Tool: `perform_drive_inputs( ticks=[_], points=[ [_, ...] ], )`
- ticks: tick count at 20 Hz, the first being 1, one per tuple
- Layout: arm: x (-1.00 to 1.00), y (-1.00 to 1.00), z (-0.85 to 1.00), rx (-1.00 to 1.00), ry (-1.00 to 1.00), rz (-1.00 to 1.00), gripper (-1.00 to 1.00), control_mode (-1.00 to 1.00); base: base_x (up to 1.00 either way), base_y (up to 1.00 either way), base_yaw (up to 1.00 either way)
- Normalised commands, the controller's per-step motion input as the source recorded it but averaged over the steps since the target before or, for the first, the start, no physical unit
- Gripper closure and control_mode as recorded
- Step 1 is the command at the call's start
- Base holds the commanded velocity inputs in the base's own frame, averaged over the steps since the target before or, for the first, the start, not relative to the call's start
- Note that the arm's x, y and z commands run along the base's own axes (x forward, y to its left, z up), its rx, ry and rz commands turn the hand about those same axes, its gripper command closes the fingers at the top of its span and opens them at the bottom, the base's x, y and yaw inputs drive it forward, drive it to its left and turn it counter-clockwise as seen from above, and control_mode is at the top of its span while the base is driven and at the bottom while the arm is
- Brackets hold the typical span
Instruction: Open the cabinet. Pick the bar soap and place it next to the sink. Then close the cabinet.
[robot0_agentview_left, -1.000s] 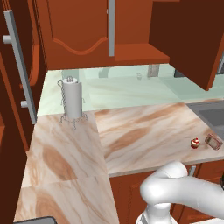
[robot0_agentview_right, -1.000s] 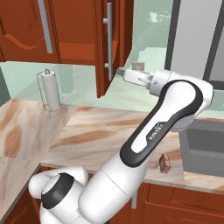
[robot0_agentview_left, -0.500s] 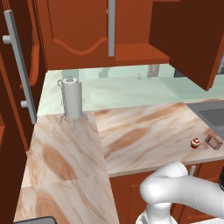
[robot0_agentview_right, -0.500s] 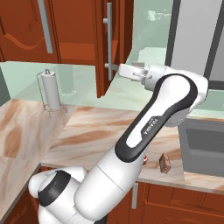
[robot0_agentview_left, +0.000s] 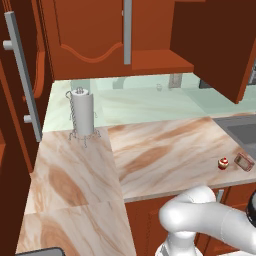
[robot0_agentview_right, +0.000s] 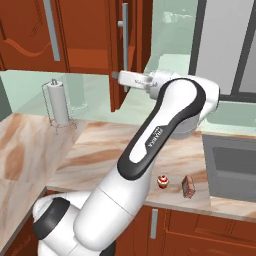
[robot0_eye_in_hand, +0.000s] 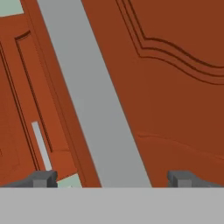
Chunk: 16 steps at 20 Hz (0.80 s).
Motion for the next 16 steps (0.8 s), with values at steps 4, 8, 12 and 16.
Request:
perform_drive_inputs(
  ticks=[4, 8, 12, 16],
  points=[
    [0.00, 0.61, 0.05, 0.00, -0.01, 0.00, -1.00, -1.00, 0.00, 0.00, 0.00],
    [0.00, 0.63, 0.09, 0.00, -0.01, 0.00, -1.00, -1.00, 0.00, 0.00, 0.00],
    [0.00, 0.60, 0.11, 0.00, 0.00, 0.00, -1.00, -1.00, 0.00, 0.00, 0.00],
    [0.00, 0.55, 0.16, 0.00, 0.00, 0.00, -1.00, -1.00, 0.00, 0.00, 0.00]
  ],
)
